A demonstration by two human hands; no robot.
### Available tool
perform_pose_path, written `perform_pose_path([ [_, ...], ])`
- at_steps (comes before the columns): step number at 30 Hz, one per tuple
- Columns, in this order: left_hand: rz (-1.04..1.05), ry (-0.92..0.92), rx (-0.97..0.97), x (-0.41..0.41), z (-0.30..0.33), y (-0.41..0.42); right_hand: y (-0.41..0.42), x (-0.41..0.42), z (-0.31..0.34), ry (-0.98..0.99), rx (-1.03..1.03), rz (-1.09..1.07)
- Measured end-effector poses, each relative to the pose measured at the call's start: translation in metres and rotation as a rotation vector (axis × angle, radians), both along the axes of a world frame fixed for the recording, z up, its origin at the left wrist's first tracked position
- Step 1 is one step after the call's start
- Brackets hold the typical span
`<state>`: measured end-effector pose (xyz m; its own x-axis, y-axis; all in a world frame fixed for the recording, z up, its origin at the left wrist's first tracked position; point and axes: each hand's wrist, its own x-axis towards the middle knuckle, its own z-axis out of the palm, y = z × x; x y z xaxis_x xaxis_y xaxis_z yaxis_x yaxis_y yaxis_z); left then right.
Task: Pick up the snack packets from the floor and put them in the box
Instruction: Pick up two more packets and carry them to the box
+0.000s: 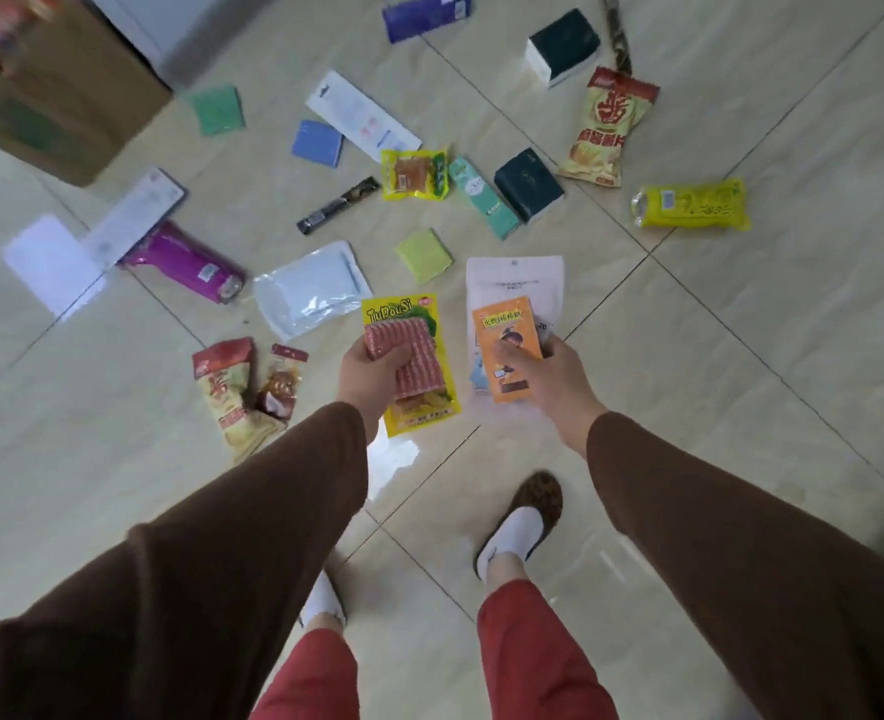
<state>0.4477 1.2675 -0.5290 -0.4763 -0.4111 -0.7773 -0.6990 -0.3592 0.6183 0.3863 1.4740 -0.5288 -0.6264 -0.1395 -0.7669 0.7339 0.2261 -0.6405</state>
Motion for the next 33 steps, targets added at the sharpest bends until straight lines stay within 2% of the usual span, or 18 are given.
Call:
perform_pose_path([
  [9, 0.174, 0.042, -0.016, 0.13, 0.049, -0.192, -0.191, 0.099, 0.065, 0.044, 0.042, 0.128],
  [16, 0.219, 0.009, -0.026, 0.212, 0.08, -0.332, -0.325, 0.16, 0.097, 0.049, 0.028, 0.188],
  [24, 0.229, 0.019, -0.054, 0.211, 0.088, -0.462, -0.465, 0.151, 0.095, 0.084, 0.006, 0.245],
  [33, 0.23, 0.043, -0.082, 0.173, 0.079, -0.615, -0.628, 0.115, 0.083, 0.122, 0.02, 0.268],
])
